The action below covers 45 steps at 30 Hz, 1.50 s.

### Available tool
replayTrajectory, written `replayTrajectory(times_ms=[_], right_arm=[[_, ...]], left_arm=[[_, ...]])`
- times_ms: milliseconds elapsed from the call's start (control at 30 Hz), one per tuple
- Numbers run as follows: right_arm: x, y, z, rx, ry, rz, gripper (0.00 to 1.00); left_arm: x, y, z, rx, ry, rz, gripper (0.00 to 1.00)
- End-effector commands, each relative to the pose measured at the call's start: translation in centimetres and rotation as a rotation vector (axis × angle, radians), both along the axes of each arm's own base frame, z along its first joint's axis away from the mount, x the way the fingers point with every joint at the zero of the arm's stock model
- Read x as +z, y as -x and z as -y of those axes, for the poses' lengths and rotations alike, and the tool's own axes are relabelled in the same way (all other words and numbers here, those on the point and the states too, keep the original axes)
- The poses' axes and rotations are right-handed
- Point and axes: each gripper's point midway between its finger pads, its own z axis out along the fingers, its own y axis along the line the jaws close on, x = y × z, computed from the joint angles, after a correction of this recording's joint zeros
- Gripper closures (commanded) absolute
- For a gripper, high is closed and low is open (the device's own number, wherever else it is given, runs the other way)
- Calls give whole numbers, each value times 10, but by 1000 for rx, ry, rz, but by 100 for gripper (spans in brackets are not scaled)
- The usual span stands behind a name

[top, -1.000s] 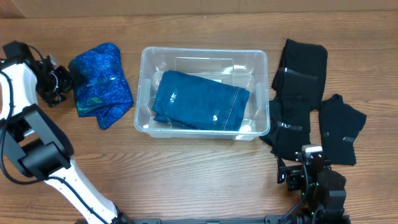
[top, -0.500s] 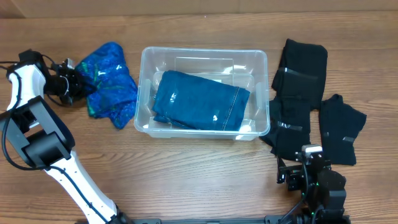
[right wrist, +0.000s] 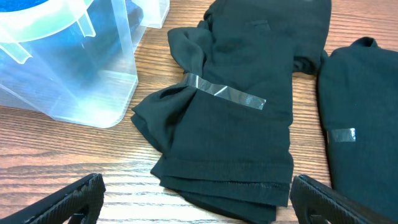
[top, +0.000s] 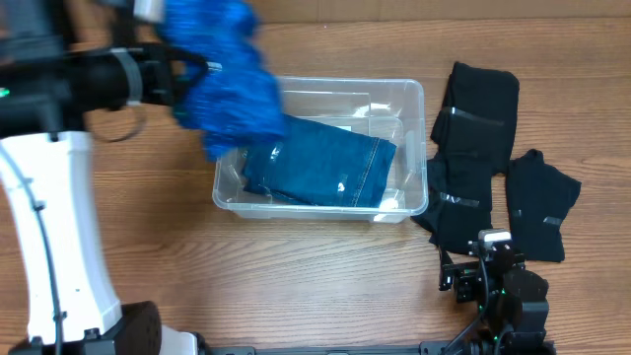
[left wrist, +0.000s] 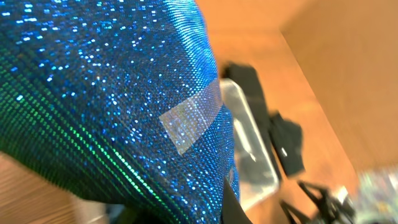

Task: Pack container
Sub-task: 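Grasp the blue sequined cloth with the left gripper and lift it, then place the sequined cloth in the bin's left half, then retract left arm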

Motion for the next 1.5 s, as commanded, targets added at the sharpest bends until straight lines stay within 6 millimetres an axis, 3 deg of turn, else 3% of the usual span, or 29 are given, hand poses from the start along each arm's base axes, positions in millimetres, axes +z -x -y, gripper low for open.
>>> replayTrajectory(times_ms=[0, 133, 233, 333, 400, 500, 533, 567, 667, 767, 833, 900, 933, 1033, 1067, 1100, 1133, 1167, 1267, 1333, 1367, 1400, 1433, 1467], right_arm=[[3, -1, 0, -1, -2, 15, 0], [3, -1, 0, -1, -2, 15, 0], [3, -1, 0, -1, -2, 15, 0], [3, -1, 0, -1, -2, 15, 0], [3, -1, 0, -1, -2, 15, 0], [3, -1, 0, -1, -1, 15, 0], [3, -1, 0, -1, -2, 15, 0], [3, -1, 0, -1, -2, 15, 0], [3, -1, 0, -1, -2, 15, 0], [3, -1, 0, -1, -2, 15, 0], [3, -1, 0, -1, -2, 15, 0], [3, -1, 0, -2, 0, 17, 0], [6, -3, 1, -4, 1, 30, 0], [15, -8, -1, 3, -5, 73, 0], [19, -10, -7, 36, -25, 90, 0], [23, -10, -20, 102, -65, 106, 0], [26, -7, -36, 184, -113, 108, 0], [37, -5, -54, 279, -163, 144, 0], [66, 12, -97, 475, -425, 164, 0], [70, 27, -113, 436, -746, -10, 0], [68, 28, -113, 381, -836, -75, 0], [73, 27, -114, 329, -935, -117, 0], [83, 28, -118, 377, -947, -91, 0], [95, 28, -120, 413, -949, -54, 0]], left_arm=[[-35, -5, 60, -138, -47, -81, 96], [-97, -16, 99, -229, -162, -194, 96], [-142, -26, 97, -225, -196, -325, 96], [-202, -23, 67, -127, -344, -544, 96], [-220, -20, 46, -28, -415, -643, 96], [-229, -22, 10, 207, -519, -722, 92], [-230, -23, 2, 263, -539, -729, 71], [-230, -25, -7, 312, -540, -742, 0], [-223, -22, -15, 356, -521, -757, 0], [-188, -31, -18, 393, -472, -633, 0], [-162, -38, -11, 372, -451, -511, 0], [-155, -48, 4, 299, -465, -415, 5], [-157, -55, 16, 241, -485, -370, 13], [-184, -68, 45, 96, -552, -322, 59], [-196, -72, 47, 92, -573, -336, 69], [-208, -75, 48, 89, -585, -353, 79], [-236, -79, 49, 93, -593, -413, 93], [-257, -80, 48, 106, -598, -468, 96], [-323, -67, 41, 133, -620, -681, 96], [-327, -59, 41, 142, -618, -731, 96], [-311, -60, 40, 181, -598, -724, 96], [-282, -63, 37, 229, -565, -692, 95], [-244, -68, 32, 272, -522, -624, 66], [-216, -70, 27, 297, -491, -566, 47]])
